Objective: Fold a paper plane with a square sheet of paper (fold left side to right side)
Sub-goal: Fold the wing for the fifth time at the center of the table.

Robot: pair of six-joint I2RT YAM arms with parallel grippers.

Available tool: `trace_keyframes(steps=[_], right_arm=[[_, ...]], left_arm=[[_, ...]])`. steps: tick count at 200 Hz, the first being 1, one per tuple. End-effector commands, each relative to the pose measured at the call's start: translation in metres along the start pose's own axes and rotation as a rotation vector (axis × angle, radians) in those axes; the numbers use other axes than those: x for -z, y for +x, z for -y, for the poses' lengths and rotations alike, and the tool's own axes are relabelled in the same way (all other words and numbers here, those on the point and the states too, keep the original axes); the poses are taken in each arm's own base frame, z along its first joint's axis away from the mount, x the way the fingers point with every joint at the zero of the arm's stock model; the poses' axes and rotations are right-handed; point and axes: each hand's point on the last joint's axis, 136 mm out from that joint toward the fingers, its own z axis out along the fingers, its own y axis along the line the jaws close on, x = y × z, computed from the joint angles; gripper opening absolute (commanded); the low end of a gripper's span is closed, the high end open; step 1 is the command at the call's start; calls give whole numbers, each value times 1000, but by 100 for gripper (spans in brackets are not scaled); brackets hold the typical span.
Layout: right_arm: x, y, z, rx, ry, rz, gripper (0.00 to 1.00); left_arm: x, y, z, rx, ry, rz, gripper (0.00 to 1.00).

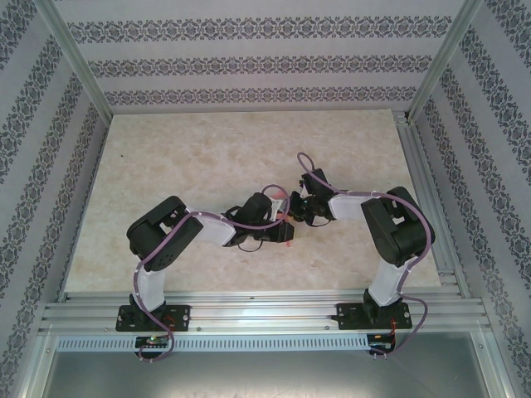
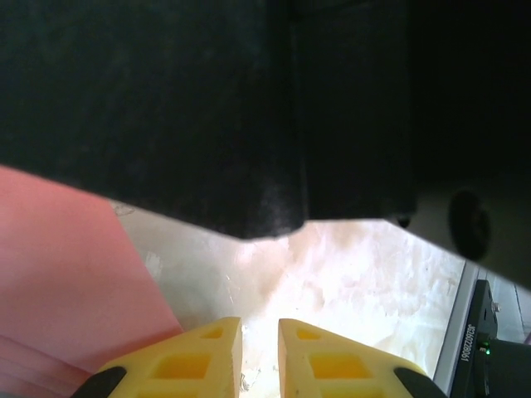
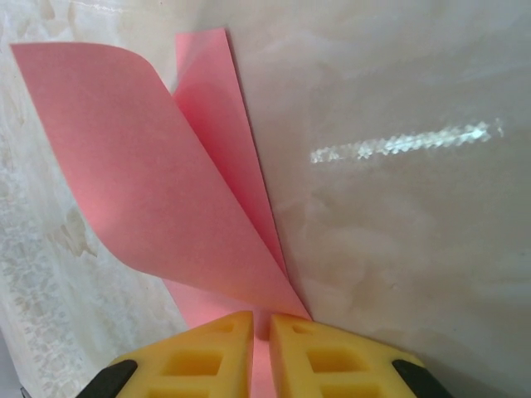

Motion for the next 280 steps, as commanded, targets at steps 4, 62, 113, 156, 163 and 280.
trace_keyframes(steps=[4, 62, 113, 156, 163, 280], right_arm=[[-12, 11, 28, 20, 127, -8, 17], [13, -20, 12, -5, 20, 81, 19], [71, -60, 7, 11, 14, 198, 28], [81, -54, 1, 19, -20, 182, 16], [78, -48, 2, 13, -19, 169, 13], [21, 9, 9, -32, -67, 40, 8]], left_arm=[[-16, 80, -1, 2, -19, -253, 20], [-12, 79, -6, 14, -49, -239, 15], [-11, 80, -12, 36, -65, -235, 14], [-11, 79, -12, 43, -68, -227, 14], [-10, 79, -12, 43, -69, -224, 14], [-9, 78, -13, 43, -80, -223, 13]])
